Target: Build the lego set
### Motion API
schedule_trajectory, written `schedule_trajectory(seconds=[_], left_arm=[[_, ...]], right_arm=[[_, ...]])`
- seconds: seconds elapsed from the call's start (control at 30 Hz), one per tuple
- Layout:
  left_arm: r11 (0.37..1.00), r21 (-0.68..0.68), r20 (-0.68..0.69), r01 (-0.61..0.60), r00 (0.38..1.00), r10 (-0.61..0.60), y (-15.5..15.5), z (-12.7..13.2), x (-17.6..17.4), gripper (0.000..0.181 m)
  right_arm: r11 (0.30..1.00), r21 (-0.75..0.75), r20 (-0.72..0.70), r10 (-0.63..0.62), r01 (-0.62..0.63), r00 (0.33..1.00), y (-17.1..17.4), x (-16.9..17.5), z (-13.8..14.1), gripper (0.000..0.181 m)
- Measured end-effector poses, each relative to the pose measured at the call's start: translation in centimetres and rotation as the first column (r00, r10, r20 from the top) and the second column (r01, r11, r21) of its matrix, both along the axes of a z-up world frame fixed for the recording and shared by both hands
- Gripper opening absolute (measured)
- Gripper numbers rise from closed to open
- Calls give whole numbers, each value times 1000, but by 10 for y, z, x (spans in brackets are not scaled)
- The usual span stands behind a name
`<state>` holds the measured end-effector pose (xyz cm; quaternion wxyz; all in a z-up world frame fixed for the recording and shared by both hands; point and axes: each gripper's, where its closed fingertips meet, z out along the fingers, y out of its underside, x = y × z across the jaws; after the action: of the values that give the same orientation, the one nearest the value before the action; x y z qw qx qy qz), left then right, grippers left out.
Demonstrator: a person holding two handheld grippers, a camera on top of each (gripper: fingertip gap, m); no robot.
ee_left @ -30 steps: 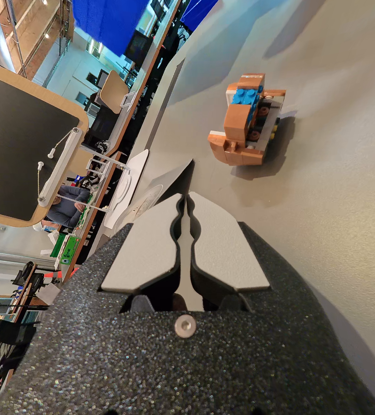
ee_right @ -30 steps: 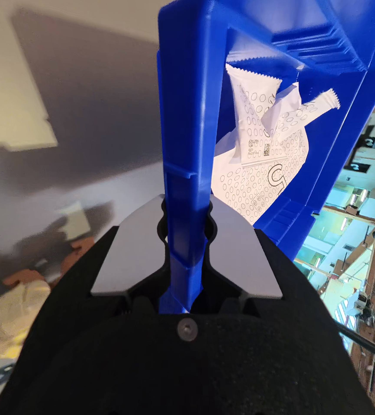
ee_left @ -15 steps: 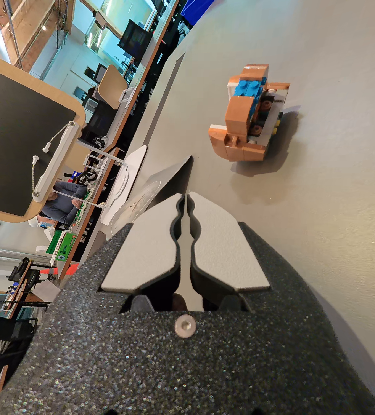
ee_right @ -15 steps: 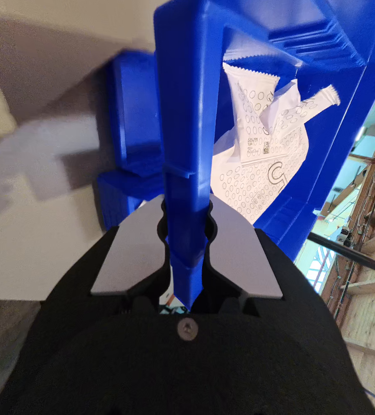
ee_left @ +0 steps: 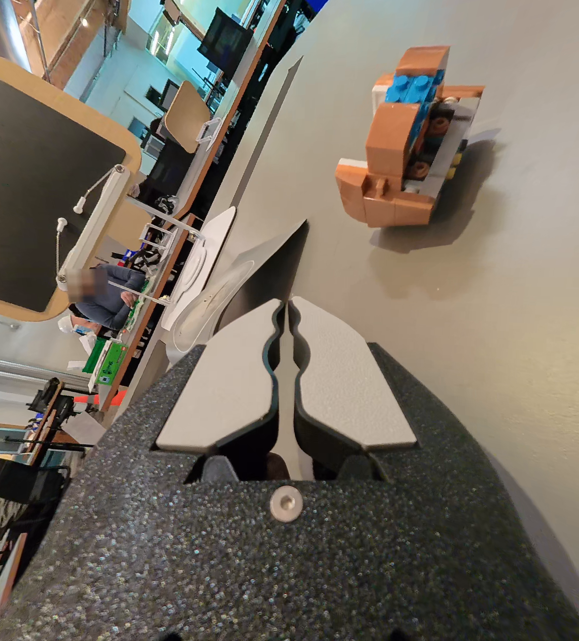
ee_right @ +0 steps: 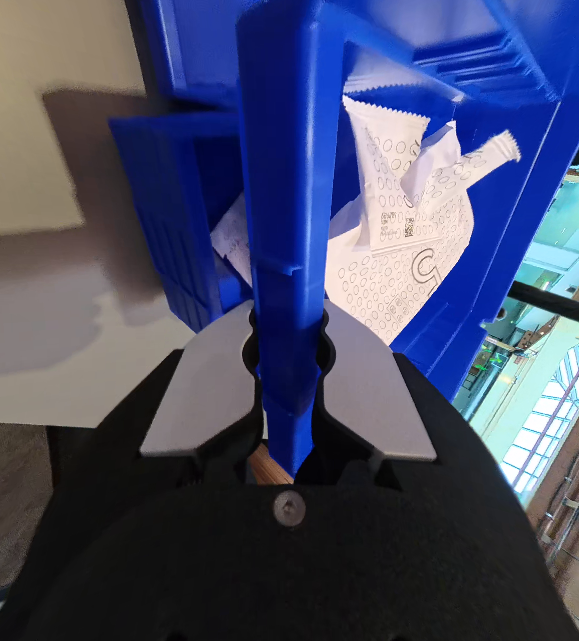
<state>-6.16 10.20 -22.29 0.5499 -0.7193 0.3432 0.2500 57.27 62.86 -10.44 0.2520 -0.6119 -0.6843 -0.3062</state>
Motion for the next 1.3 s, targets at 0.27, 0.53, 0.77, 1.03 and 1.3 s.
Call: schedule_trajectory(seconds=[0.27, 0.53, 0.77, 1.03, 1.3], left_arm=[[999, 14, -77, -30, 997, 31, 2, -2, -3, 2], [998, 10, -108, -62, 992, 63, 4, -4, -7, 2], [997, 7, -118, -70, 991, 71, 5, -5, -8, 2], [997, 9, -129, -74, 989, 75, 5, -5, -8, 2], [997, 14, -138, -70, 988, 71, 4, -4, -7, 1]], right_arm=[[1000, -11, 39, -27, 28, 999, 25, 30, -36, 30], [997, -10, 1, 73, -73, 997, 27, 12, -45, 30], [995, -71, -23, 67, -69, 997, 27, 16, -68, 30], [996, -58, -68, 71, -75, 995, 32, 16, -87, 29], [994, -78, -70, 66, -71, 995, 35, 19, -93, 29]])
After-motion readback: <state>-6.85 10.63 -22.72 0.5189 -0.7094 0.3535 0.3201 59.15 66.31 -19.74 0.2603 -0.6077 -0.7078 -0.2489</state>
